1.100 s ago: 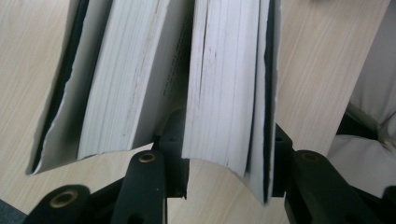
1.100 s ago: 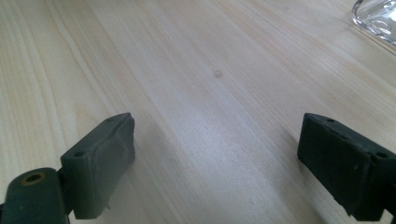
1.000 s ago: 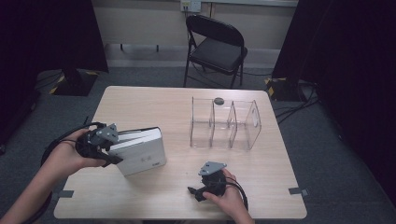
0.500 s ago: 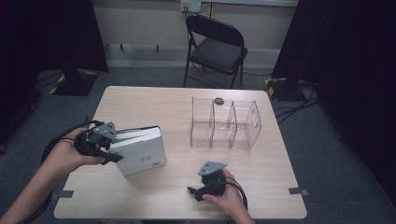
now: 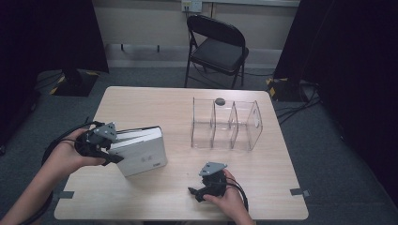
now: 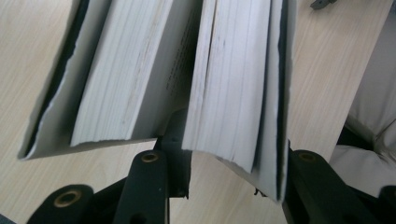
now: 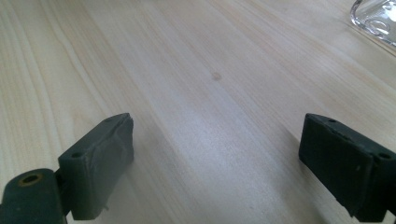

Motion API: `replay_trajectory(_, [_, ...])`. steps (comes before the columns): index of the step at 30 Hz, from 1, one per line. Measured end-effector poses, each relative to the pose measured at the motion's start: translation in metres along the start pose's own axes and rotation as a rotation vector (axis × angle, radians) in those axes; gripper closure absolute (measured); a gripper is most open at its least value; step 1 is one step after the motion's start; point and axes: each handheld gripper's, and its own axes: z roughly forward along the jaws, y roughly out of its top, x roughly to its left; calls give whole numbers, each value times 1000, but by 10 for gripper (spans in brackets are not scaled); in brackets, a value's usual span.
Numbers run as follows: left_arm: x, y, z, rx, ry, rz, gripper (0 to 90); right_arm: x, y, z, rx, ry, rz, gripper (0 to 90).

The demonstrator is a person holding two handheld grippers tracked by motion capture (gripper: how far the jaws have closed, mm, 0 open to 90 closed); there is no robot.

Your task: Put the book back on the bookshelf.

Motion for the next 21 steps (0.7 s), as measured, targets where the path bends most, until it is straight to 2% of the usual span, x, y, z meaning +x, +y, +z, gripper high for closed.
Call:
replay_trajectory(4, [0, -2, 1, -2, -2, -15, 617, 0, 1, 1, -4, -7, -1, 94])
replay_trajectory(7, [0, -4, 1, 6, 3, -4, 592, 1, 1, 2, -3, -14, 5, 92])
replay_trajectory(9, [0, -5, 1, 0, 6, -14, 586, 1, 1, 2, -1, -15, 5, 92])
replay_trajectory(10, [1, -6, 0, 2, 7, -5, 582, 1, 2, 1, 11, -16, 13, 92])
replay_trajectory(12, [1, -7, 0, -3, 1, -24, 569, 2, 4, 3, 14, -24, 14, 93])
replay_trajectory(14, [1, -8, 0, -4, 5, -23, 563, 2, 7, 3, 30, -29, 19, 104])
replay_trajectory(17, [2, -10, -2, -3, 13, -27, 549, 1, 11, 4, 50, -10, -5, 130])
replay_trajectory(21, [1, -12, -4, 5, 31, -22, 484, 2, 17, 6, 76, 28, -26, 146])
